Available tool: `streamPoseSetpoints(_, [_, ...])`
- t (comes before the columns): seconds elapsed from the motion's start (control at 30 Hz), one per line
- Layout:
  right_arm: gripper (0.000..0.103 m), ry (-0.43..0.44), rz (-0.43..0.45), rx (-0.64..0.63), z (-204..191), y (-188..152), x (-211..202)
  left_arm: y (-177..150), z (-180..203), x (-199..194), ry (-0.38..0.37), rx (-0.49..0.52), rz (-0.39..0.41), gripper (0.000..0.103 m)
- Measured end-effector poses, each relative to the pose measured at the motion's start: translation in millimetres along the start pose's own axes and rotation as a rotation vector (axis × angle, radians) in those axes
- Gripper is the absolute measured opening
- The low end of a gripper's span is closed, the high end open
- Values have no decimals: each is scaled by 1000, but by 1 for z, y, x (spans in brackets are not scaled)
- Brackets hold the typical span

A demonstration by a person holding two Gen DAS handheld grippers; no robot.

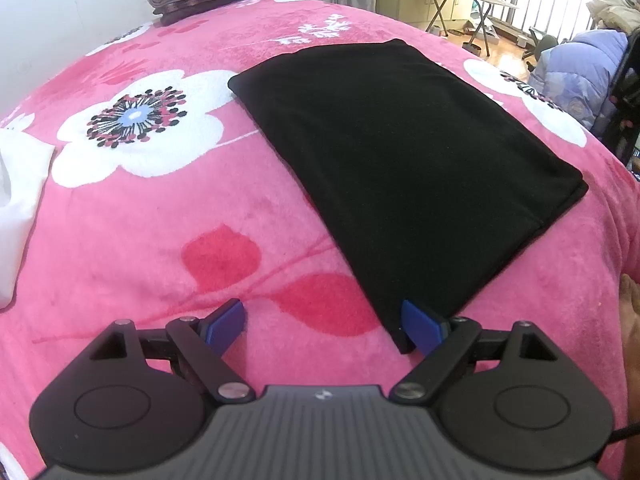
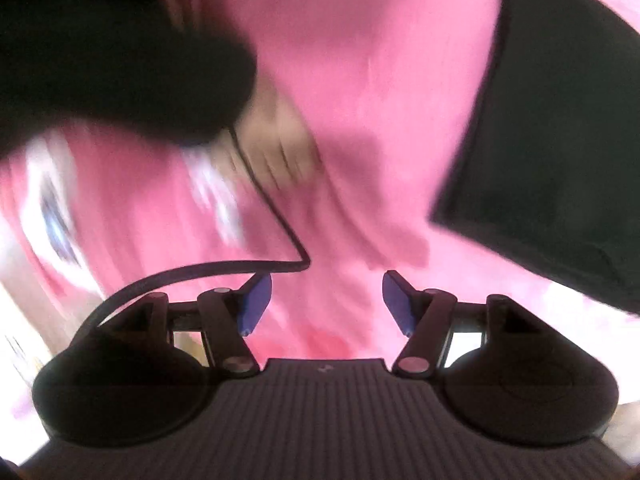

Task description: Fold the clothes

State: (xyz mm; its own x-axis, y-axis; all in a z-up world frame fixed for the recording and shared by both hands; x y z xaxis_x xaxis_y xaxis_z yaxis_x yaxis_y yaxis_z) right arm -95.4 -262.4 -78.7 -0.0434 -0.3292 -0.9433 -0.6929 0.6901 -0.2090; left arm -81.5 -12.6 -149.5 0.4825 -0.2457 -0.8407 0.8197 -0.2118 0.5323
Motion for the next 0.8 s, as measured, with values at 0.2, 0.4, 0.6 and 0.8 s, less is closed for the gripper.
streamPoseSetpoints(0.2, [57, -468, -85, 70, 17, -6, 1, 0, -1, 1, -6, -2, 1, 87])
streamPoseSetpoints(0.4, [56, -1003, 376, 469, 17, -5, -51, 0, -1, 0, -6, -2, 1, 88])
streamPoseSetpoints(0.6, [14, -864, 724, 855, 14, -4, -24, 0, 1, 0, 4, -3, 4, 88])
streamPoseSetpoints(0.8, [5, -744, 698, 975, 13, 9, 34, -2, 0, -3, 12, -7, 9, 88])
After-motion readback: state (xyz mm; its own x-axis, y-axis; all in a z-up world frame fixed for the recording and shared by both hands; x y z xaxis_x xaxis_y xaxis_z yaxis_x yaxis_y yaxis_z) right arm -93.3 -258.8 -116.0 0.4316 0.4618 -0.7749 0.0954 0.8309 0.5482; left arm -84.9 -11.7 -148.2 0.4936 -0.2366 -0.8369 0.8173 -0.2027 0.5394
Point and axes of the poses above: each gripper's, at about its wrist camera, not at the fingertips, and x roughly the way its jaws point, z to its right, y to its top, the point moved 1 cm from there along x, roughly the way its jaws point, and after that the axes turned 14 degrees about -x, right-handed, at the moved point
